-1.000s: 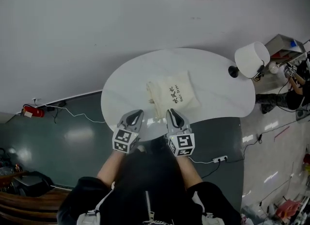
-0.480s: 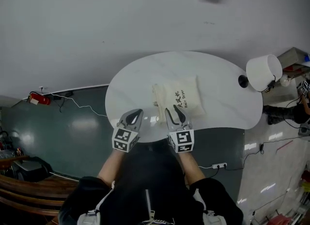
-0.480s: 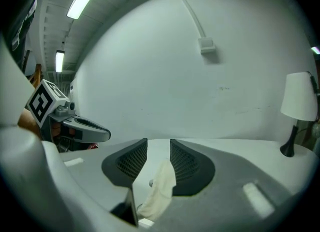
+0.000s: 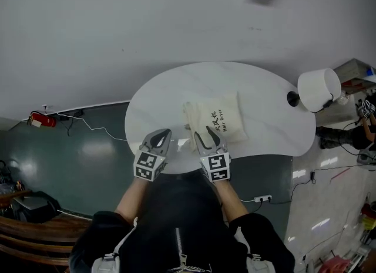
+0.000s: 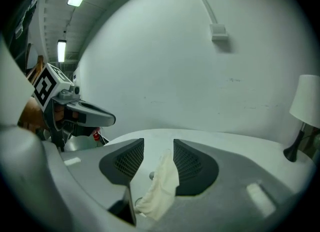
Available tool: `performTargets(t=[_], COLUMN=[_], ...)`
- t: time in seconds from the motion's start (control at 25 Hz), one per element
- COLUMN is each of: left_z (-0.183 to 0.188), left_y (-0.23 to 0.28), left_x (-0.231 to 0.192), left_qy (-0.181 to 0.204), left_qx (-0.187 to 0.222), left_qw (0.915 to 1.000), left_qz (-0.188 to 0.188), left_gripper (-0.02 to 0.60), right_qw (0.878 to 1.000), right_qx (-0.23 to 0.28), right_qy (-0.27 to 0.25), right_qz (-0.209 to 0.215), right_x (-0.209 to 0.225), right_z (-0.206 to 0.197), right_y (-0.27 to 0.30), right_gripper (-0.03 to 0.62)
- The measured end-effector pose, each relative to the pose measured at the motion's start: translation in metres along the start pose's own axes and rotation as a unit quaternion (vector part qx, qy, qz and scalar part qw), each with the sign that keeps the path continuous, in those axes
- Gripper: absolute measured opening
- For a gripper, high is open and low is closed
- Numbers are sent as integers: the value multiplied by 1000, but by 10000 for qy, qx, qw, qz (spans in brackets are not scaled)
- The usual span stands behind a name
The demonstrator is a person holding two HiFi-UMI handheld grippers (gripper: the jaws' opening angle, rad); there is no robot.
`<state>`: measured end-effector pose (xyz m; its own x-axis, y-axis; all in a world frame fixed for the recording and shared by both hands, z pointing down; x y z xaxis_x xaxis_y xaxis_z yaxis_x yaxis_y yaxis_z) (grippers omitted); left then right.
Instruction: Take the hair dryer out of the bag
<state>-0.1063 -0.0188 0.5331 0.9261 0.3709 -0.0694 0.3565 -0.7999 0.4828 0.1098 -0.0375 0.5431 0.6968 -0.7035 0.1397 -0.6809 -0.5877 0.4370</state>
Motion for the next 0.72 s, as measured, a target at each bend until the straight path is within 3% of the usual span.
performTargets(t=[0.36, 0.72], left_z=[-3, -8], left_y=[2, -5], left_x=[-17, -31], left_qy=[-11, 51], left_qx=[-51, -69], left_qw=[9999, 10000], left_qz=[-121, 6], left_gripper=[12, 12], right_qw=[9984, 9943], right_qx=[-530, -1021], right_qy=[-174, -287], right_qz=[55, 58], right_x=[-10, -11], right_z=[-20, -36], right_y=[30, 53], right_gripper=[179, 179])
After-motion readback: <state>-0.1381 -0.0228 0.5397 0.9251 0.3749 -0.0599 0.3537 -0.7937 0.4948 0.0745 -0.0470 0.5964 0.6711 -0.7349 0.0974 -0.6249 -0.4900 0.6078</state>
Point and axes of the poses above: the fingertips, and each gripper's own axes: y forward along the fingers, x to its right, z out of its top, the point moved 10 cm from there along -y, backward along the fingers, and after that the axes turned 7 degrees about z, right-handed, at the moved point
